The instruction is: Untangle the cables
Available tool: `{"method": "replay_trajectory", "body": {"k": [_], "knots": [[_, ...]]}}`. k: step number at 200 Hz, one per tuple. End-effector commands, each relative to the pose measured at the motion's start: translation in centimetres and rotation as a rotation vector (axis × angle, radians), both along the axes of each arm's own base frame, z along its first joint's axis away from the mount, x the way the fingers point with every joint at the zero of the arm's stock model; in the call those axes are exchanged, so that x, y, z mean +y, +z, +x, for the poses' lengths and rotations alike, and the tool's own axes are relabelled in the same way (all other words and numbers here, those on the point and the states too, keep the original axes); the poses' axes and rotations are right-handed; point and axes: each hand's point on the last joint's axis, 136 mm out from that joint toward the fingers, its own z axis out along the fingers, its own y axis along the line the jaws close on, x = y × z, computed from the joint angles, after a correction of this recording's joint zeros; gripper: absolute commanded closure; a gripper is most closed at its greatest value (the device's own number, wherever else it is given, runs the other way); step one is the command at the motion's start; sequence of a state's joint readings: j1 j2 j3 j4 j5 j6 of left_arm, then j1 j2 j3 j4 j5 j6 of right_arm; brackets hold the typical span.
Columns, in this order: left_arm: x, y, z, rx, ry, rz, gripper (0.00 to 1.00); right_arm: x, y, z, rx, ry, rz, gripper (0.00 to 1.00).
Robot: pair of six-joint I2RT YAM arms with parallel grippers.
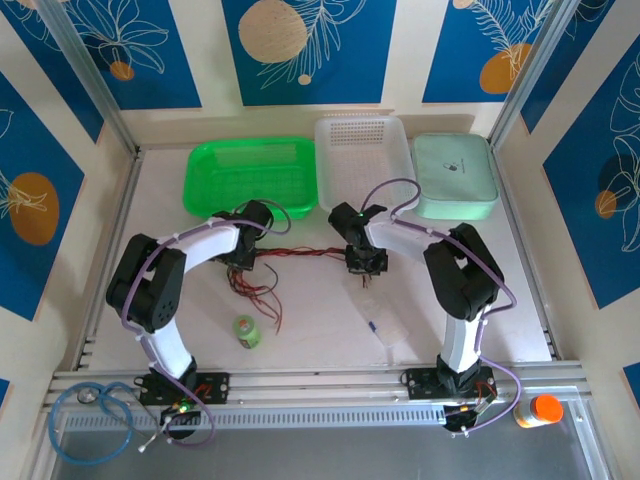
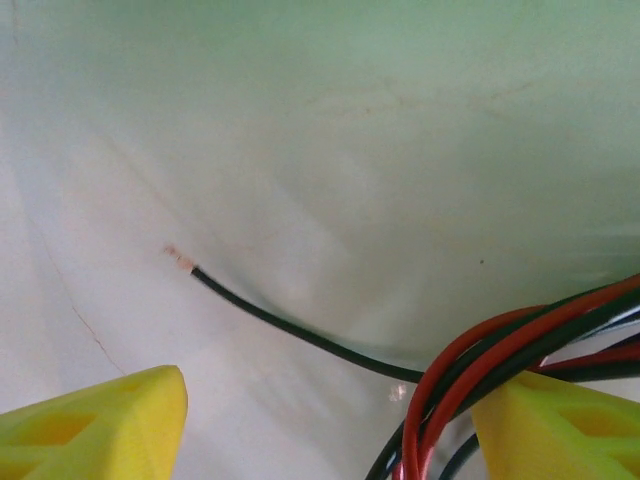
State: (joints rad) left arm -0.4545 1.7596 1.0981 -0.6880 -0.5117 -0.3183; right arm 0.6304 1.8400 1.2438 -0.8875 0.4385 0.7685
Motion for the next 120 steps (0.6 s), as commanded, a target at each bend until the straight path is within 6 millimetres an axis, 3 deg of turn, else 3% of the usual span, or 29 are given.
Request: {"method": "replay_trajectory", "body": {"k": [1, 21, 45, 80, 98, 120], "knots": [[-0.1, 2.5, 2.3, -0.073, -0.034, 0.014, 0.26, -0.7, 3.1, 0.4, -0.042, 0.100, -0.028, 0.70], [-1.5, 4.2, 3.1, -0.097, -0.073, -0.043, 0.25, 1.2, 5.0, 0.4, -0.072, 0.229, 0.018, 0.60], [-2.7, 7.1, 2.7, -0.109, -0.102, -0.081, 0.22, 4.0, 7.3, 0.3, -0.106, 0.365, 0.085, 0.48], [-3.1, 10.8, 0.7, -0.139, -0.098, -0.168, 0.18, 7.3, 7.9, 1.4, -0.136, 0.389, 0.226, 0.48], [-3.7, 10.9, -0.7, -0.119, -0.082, -0.242, 0.21, 8.6, 7.2, 2.8, -0.170, 0.443, 0.236, 0.51], [-5.1, 8.7, -2.1, -0.062, -0.060, -0.352, 0.26, 8.8, 5.5, 4.6, -0.229, 0.637, 0.145, 0.52]]}}
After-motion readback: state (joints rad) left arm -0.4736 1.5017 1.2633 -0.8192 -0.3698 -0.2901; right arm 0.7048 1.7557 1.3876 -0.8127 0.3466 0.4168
